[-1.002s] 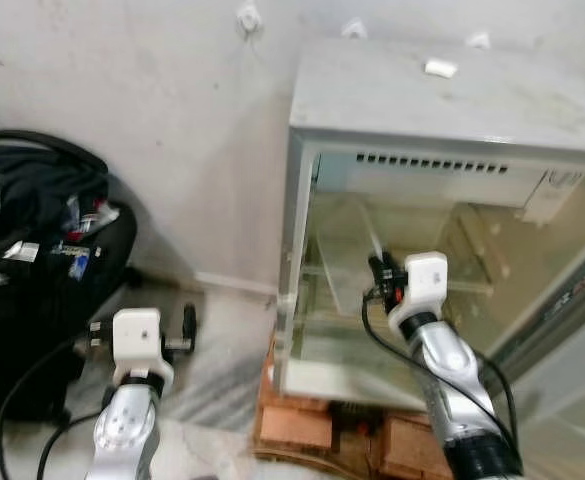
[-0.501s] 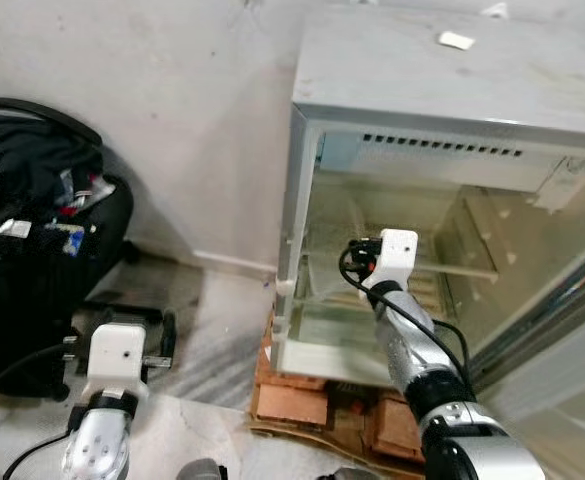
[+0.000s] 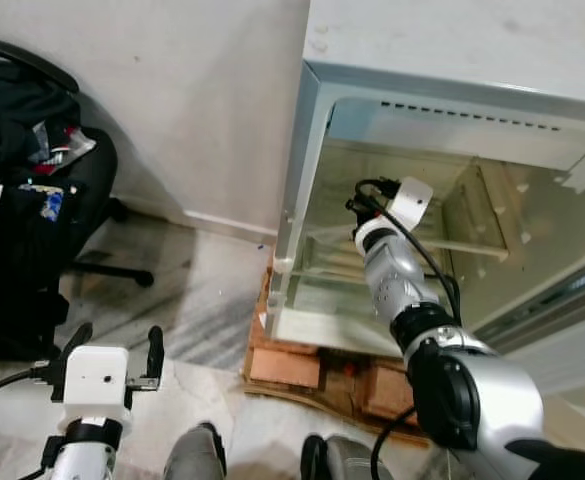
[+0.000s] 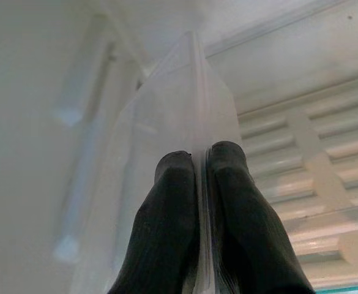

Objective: Restocking fridge

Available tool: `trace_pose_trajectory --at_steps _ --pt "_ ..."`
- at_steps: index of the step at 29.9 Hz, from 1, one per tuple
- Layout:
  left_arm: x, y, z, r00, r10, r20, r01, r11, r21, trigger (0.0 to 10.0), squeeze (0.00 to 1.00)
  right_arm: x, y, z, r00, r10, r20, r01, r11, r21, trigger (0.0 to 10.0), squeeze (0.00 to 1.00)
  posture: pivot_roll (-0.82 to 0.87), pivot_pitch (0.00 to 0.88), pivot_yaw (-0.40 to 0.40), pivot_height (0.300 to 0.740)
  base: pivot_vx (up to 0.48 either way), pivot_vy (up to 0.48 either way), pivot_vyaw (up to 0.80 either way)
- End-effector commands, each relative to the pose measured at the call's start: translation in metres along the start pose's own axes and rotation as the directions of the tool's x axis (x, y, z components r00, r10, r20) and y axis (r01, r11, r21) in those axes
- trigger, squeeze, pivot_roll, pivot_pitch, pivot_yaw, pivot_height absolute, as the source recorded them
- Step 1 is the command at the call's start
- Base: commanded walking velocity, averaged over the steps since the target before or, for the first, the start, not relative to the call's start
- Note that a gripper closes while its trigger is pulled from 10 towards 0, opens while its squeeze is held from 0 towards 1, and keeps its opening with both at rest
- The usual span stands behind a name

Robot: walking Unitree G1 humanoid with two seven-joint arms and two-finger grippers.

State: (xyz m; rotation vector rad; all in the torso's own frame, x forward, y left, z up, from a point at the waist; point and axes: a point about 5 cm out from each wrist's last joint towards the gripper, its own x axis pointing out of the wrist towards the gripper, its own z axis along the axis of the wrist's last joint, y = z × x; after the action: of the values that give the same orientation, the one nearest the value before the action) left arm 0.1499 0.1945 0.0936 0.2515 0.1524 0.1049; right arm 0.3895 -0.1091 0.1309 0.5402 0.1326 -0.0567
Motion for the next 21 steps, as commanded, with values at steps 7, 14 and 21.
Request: trace_pose_trajectory --at_steps 7,14,21 --pt "-0.005 -0.001 0.003 1.000 0.015 -0.023 -0.016 1.000 -0.009 10.0 0.00 0.002 0.006 -0.001 0.999 -0.040 -0.036 0.045 0.990 0.137 10.0 1.00 0.27 0.323 -0.119 0.740 0.000 0.000 0.00" --pt "-0.002 -0.003 0.001 0.999 0.017 -0.034 -0.018 1.000 -0.015 10.0 0.00 0.008 0.027 0.021 0.997 0.066 0.036 -0.066 0.998 -0.004 10.0 1.00 0.25 0.304 -0.124 0.740 0.000 0.000 0.00" --pt "0.003 -0.005 0.001 0.999 0.022 -0.035 -0.023 0.999 -0.023 10.0 0.00 0.009 0.018 0.027 0.996 0.071 0.060 -0.064 0.992 -0.111 10.0 1.00 0.25 0.291 -0.123 0.740 0.000 0.000 0.00"
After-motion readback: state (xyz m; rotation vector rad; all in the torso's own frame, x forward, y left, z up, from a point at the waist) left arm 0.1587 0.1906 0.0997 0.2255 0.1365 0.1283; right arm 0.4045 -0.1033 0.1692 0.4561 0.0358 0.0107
